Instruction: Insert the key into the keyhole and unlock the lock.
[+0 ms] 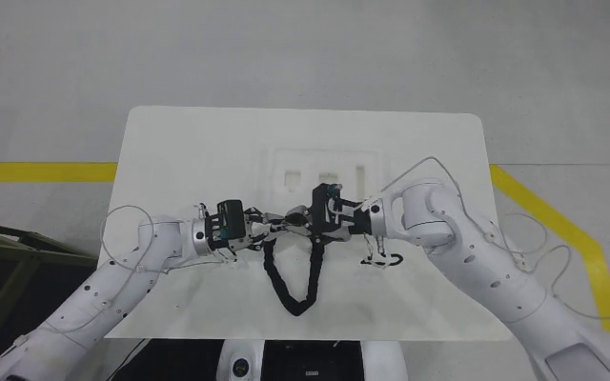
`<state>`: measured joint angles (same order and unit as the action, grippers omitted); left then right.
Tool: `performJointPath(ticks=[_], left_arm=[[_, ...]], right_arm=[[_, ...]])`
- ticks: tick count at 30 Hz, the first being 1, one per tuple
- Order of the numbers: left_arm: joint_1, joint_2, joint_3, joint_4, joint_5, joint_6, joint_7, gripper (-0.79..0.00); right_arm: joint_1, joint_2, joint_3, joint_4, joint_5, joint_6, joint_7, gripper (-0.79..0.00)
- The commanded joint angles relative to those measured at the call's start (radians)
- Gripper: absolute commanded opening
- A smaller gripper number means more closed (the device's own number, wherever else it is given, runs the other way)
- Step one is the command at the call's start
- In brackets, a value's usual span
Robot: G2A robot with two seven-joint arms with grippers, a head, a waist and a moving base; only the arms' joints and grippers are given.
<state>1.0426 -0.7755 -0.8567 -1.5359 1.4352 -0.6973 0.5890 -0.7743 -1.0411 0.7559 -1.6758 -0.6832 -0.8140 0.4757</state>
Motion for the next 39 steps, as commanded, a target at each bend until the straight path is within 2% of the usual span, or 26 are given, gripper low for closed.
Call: performJointPath(ticks=[1, 8, 9, 10, 12, 13, 14, 19, 27, 33, 39], left_arm=[[0.024, 0.006, -0.022, -0.021, 0.000, 0.018, -0.015, -0.785], [0.092, 0.020, -0.089, -0.084, -0.001, 0.052, -0.064, -0.785], [0.098, 0.021, -0.098, -0.089, -0.001, 0.053, -0.069, -0.785], [0.104, 0.023, -0.106, -0.095, 0.001, 0.055, -0.075, -0.785], [0.116, 0.025, -0.122, -0.106, 0.007, 0.067, -0.089, -0.785], [0.123, 0.026, -0.129, -0.113, 0.009, 0.070, -0.093, -0.785], [0.129, 0.026, -0.135, -0.119, 0.006, 0.067, -0.093, -0.785], [0.146, 0.029, -0.163, -0.116, 0.001, 0.041, -0.096, -0.785], [0.176, 0.038, -0.222, -0.093, 0.005, -0.009, -0.107, -0.785], [0.252, 0.058, -0.303, -0.074, -0.004, -0.059, -0.100, -0.785], [0.334, 0.076, -0.399, -0.045, -0.027, -0.062, -0.093, -0.785]], right_arm=[[-0.005, -0.001, 0.000, -0.005, 0.045, 0.025, 0.021, -0.785], [-0.031, -0.003, 0.003, -0.054, 0.120, 0.137, 0.093, -0.785], [-0.032, -0.003, 0.003, -0.061, 0.124, 0.145, 0.102, -0.745], [-0.033, -0.004, 0.002, -0.065, 0.128, 0.152, 0.112, -0.560], [-0.034, -0.005, 0.004, -0.072, 0.136, 0.173, 0.129, -0.459], [-0.035, -0.006, 0.004, -0.076, 0.140, 0.181, 0.134, -0.357], [-0.036, -0.007, 0.006, -0.078, 0.145, 0.184, 0.135, 0.000], [-0.038, -0.008, 0.023, -0.081, 0.139, 0.170, 0.118, 0.000], [-0.086, 0.003, 0.097, -0.083, 0.053, 0.124, 0.007, 0.000], [-0.145, 0.012, 0.157, -0.060, 0.009, 0.097, -0.098, 0.000], [-0.186, 0.016, 0.202, -0.039, -0.029, 0.133, -0.149, 0.000]])
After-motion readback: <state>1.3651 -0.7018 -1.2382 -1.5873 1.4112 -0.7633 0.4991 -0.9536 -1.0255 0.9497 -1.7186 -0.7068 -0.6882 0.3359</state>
